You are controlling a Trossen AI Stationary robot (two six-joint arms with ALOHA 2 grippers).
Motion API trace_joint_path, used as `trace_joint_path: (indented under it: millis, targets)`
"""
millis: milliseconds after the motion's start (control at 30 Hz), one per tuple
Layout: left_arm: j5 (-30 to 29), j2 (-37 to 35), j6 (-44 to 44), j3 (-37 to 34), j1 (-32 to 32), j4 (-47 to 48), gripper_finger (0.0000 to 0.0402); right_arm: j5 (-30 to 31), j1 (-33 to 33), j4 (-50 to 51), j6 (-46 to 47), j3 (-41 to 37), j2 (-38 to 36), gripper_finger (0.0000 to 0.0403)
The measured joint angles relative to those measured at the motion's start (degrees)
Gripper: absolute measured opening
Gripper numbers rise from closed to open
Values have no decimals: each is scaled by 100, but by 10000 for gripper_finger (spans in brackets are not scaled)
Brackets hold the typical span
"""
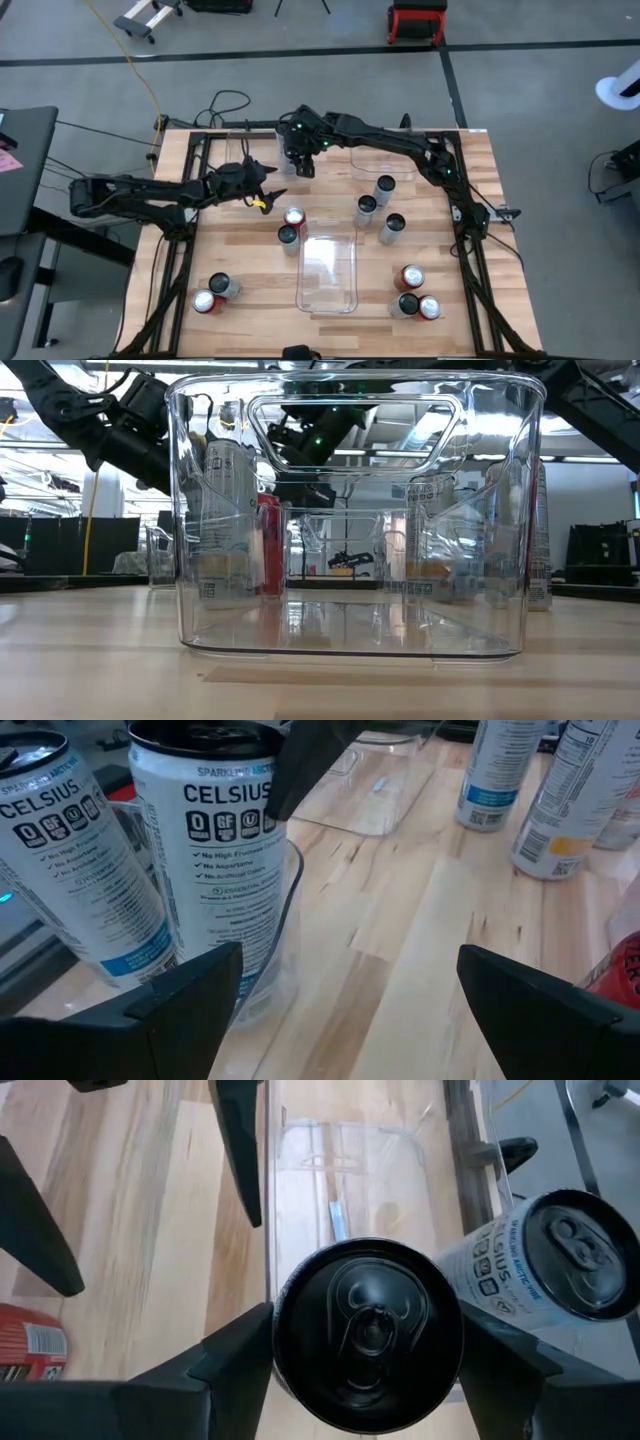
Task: Sort soda cans
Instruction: Put the white-blue soda can into the top left transparent bin
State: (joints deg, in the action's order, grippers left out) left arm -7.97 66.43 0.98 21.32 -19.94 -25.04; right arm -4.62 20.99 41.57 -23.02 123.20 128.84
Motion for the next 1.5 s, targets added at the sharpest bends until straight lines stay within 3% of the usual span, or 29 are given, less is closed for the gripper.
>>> trace_joint_path:
  millis: [367,1100,1333,1500]
  targets:
    - [0,0,-62,0,0,2,366,-288,1,-87,-97,15,-2,348]
    - [0,-113,-295,4,2,32,366,44,11,-332,-178,7,-370,347]
    - [-50,-1181,-386,7,2,653,366,19,106,118,453,7,-1049,347]
    - [195,-2109,-393,336,36,1751,366,-9,123,614,647,7,-1542,337]
